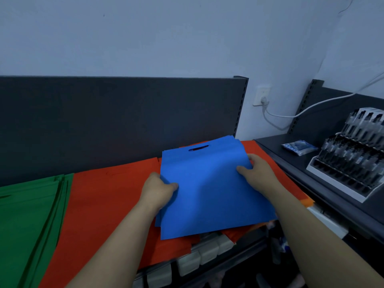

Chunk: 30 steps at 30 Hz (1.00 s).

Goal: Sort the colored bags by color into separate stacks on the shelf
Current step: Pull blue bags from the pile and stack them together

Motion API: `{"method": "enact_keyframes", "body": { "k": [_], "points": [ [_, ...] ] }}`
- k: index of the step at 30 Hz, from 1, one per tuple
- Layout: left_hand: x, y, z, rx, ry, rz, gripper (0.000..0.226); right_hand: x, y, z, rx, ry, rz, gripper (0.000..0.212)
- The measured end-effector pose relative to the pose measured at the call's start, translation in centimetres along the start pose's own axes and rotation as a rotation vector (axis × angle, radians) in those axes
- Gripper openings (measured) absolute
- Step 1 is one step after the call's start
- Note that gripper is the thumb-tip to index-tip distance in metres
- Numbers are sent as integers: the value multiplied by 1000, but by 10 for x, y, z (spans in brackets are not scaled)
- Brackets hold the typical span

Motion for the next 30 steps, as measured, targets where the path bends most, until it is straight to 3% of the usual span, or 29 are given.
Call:
{"method": "enact_keyframes", "body": {
  "k": [7,14,30],
  "points": [
    [-36,23,16,109,96,173,33,-4,-42,13,-73,80,-101,22],
    [-107,20,37,161,183,248,35,23,-99,38,-169,83,-108,26],
    [-370,-64,117,76,411,233,32,195,-279,155,-274,-145,-271,19]
  ]
}}
Point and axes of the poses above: each hand's wrist, its own z-axis away from the middle knuckle, its own x-axis out of the palm, y = z × x, the point moved 7 cm from there along -z, towards the middle knuckle, and after that the axes turned 9 degrees about z, right-handed, at the moved point
